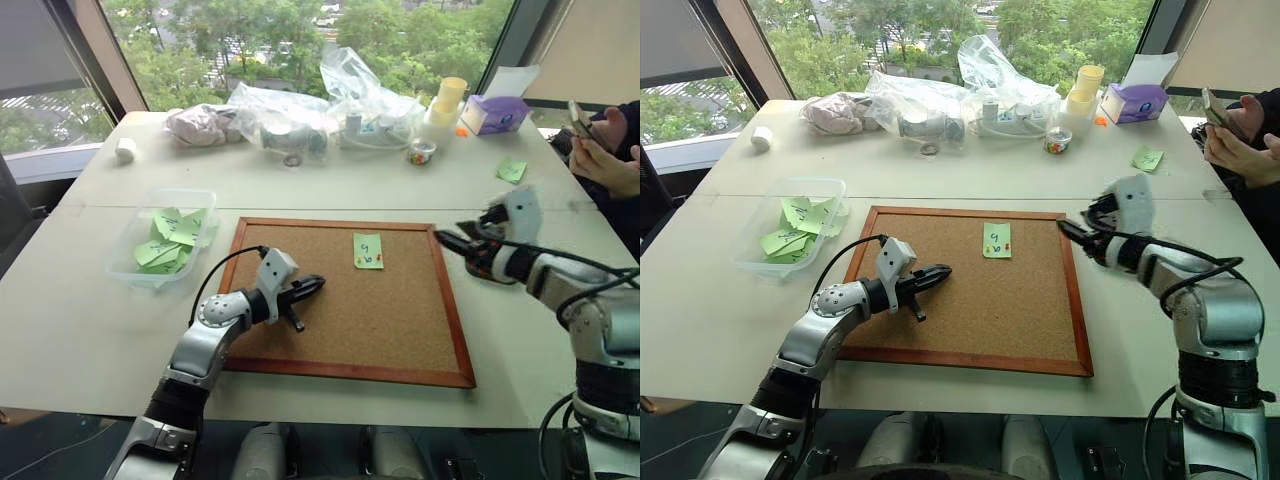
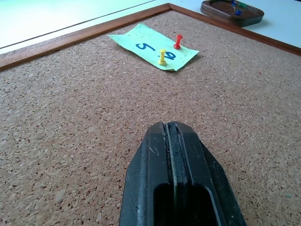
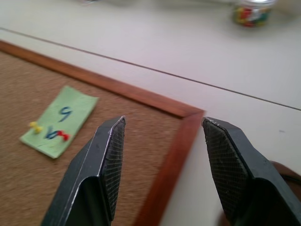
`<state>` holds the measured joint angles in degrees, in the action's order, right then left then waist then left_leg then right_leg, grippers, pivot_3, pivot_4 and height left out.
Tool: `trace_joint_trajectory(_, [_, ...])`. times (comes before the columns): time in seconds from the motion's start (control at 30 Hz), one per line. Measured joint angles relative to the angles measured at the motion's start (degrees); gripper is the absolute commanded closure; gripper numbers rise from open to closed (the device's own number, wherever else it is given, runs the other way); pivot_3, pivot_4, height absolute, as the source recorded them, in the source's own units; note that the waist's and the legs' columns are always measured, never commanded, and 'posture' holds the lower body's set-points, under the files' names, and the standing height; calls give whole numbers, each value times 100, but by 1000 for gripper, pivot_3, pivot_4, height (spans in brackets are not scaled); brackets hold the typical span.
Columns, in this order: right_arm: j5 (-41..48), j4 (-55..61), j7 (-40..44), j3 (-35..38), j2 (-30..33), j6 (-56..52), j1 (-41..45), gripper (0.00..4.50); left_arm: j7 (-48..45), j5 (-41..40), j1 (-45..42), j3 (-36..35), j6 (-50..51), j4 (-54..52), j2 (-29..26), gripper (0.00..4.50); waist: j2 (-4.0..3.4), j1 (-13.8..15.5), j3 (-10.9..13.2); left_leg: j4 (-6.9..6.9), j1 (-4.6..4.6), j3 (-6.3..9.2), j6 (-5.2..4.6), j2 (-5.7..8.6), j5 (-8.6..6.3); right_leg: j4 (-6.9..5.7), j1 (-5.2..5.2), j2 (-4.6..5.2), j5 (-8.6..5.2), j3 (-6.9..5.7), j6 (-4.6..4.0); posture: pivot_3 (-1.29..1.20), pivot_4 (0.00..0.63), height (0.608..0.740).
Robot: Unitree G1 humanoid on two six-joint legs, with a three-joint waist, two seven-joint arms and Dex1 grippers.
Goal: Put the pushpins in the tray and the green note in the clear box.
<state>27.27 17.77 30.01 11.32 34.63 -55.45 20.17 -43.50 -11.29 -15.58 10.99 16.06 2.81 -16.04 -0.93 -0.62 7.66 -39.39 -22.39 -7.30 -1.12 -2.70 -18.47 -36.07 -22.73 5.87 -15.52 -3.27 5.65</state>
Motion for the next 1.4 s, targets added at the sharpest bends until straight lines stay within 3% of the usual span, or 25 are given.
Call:
trace_joint_trajectory(0.1, [-36,20,-19,-504,-153,42,0,3096,1,0,-2,1,7,-9,14,4500,2,6,1,1,-2,0,0,3,0,2,-2,3,-1,0,-1,0,150,740])
trace_joint_trajectory(0.33, [-699,-672,-35,-1413,-474,949,202,3096,49,3,47,-6,92,-124,-2,4500,5,-3,3,10,-3,-4,0,4,0,3,-8,2,-1,-1,-1,0,150,740])
trace_joint_trajectory(0.6, [-1064,-1364,119,-1715,-653,1537,325,3096,159,2,130,-8,117,-222,0,4500,9,-12,5,14,-2,-9,1,4,0,4,-10,1,2,-3,3,0,150,740])
trace_joint_trajectory(0.77, [-1144,-1484,200,-1735,-684,1652,326,3096,215,1,151,-9,136,-285,-2,4500,10,-17,6,16,-3,-11,1,3,1,4,-13,1,3,-3,6,0,150,740])
trace_joint_trajectory(0.9, [-1241,-1556,217,-1782,-741,1706,326,4419,240,1,172,-9,167,-304,-3,4500,11,-19,7,17,-2,-11,1,3,0,4,-14,1,2,-2,4,0,150,740])
trace_joint_trajectory(1.23, [-1127,-1519,137,-1597,-802,1520,332,4472,237,0,171,-2,195,-312,-8,4500,12,-10,8,20,-6,-12,2,2,1,4,-20,4,2,-2,3,0,150,740])
trace_joint_trajectory(1.4, [-603,-1090,-200,-739,-879,994,628,4472,239,7,163,4,193,-294,-1,4500,7,-7,11,20,-14,-16,3,3,1,4,-29,11,2,-2,3,0,150,740])
